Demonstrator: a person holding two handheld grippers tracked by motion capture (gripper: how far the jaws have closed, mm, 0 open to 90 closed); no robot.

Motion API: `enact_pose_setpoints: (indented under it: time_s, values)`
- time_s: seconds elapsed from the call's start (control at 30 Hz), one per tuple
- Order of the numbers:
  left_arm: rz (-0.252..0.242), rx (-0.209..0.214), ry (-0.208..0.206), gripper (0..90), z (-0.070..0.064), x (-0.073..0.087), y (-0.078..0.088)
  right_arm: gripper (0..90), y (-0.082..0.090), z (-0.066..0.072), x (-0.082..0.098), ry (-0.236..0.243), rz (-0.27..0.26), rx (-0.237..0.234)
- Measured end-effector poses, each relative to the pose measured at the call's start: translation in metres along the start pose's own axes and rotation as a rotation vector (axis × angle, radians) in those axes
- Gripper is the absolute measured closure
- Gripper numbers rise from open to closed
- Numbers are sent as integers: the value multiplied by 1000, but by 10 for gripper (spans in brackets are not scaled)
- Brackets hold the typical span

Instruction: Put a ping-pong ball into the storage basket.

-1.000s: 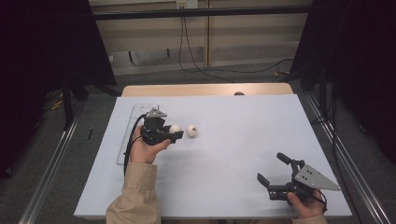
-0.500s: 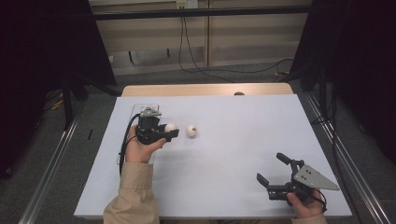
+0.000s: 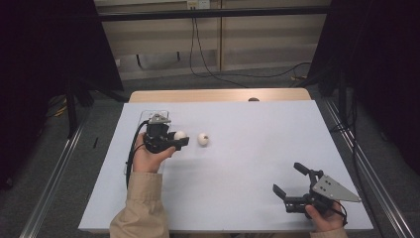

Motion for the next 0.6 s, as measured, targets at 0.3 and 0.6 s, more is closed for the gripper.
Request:
enact_pose_setpoints:
  time_s: [0.3,0.6]
  values:
    - [-2,-1,-7,510,1,-2,2,4,1,1,0,6,1,-4]
    - [4,-15,4,510,8,0,4,4,1,2,0,4,1,-6]
Point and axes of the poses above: each handheld gripper's, and its own axes: y roughly backward along the jaws, x roughly out of its underside, z roughly to its left, the point moved 9 cm from there along -y, roughly forward along the jaws, and after that the axes turned 12 degrees about -x, right-handed, at the moved point
